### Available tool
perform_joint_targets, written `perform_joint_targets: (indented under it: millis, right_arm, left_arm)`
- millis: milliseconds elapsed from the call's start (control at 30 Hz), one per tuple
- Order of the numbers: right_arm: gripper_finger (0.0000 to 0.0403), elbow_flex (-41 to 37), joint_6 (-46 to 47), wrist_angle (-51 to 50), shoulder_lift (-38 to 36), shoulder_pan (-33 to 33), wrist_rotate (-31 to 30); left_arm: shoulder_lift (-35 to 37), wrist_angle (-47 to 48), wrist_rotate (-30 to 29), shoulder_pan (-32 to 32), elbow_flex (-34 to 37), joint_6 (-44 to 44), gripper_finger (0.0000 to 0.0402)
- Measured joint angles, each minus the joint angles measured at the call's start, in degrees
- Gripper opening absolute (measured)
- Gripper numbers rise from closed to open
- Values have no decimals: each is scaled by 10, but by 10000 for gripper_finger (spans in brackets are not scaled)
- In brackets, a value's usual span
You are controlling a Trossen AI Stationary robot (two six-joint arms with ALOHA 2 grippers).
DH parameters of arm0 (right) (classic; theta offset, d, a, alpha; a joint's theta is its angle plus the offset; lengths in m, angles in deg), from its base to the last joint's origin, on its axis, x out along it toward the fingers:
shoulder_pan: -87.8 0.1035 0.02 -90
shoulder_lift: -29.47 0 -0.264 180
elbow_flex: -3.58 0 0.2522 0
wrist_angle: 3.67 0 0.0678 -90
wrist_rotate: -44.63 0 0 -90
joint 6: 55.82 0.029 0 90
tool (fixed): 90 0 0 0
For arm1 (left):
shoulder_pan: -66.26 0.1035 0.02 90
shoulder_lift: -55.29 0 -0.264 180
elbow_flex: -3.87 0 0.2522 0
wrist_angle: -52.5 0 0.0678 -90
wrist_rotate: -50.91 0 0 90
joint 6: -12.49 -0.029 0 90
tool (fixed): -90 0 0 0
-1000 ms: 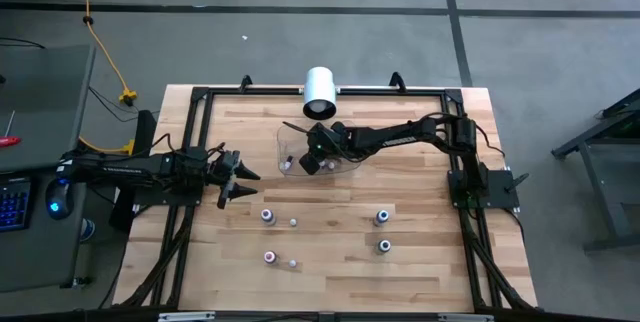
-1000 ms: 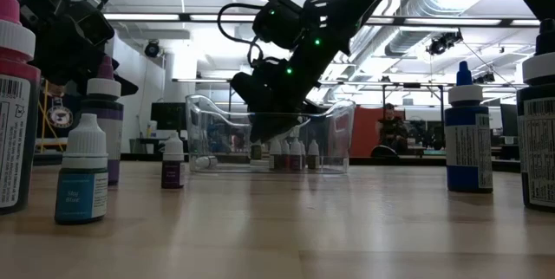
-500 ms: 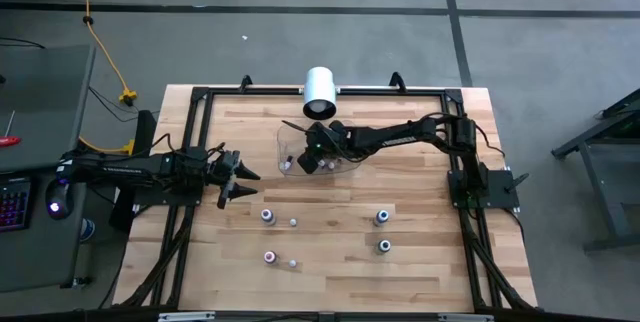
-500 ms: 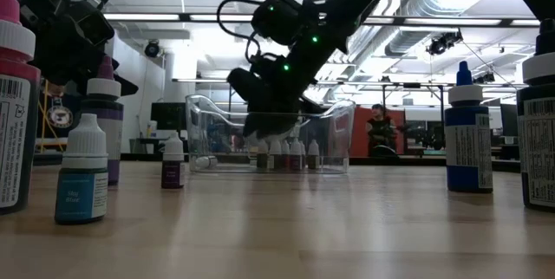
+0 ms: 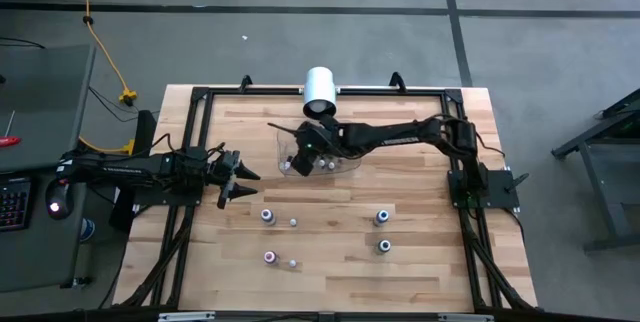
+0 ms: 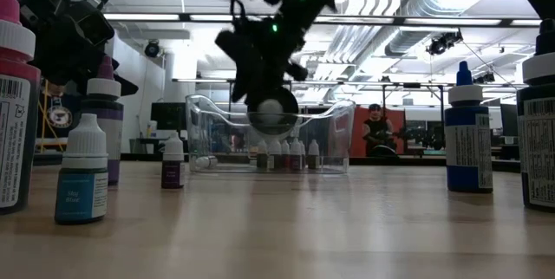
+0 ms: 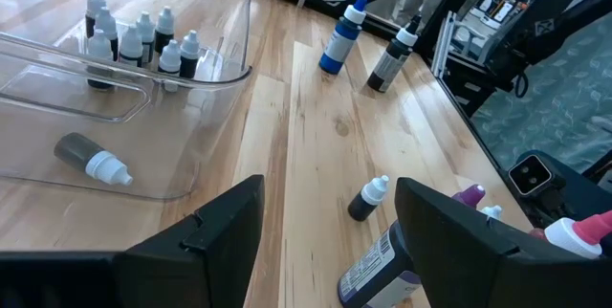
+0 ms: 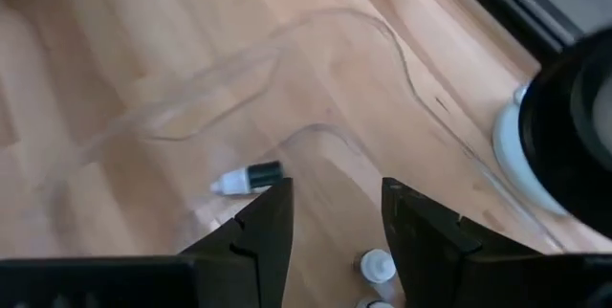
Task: Pick & Place food coloring
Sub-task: Put the small purple food coloring bottle into the transparent bin
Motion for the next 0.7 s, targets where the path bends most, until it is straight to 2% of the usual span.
perform_joint_targets:
  millis: [233, 400, 533, 700]
  right_arm:
    - [150, 85, -42, -102, 0, 51, -7]
    - [150, 117, -42, -113, 0, 107, -7]
    - [150, 113, -24, -96, -1, 149, 2]
    - [150, 53, 0, -23, 2, 192, 6]
  left_arm:
    - [0, 0, 0, 0, 0, 0, 234]
    - [0, 0, 0, 0, 0, 0, 234]
    - [0, 0, 0, 0, 0, 0, 234]
    - [0, 0, 0, 0, 0, 0, 234]
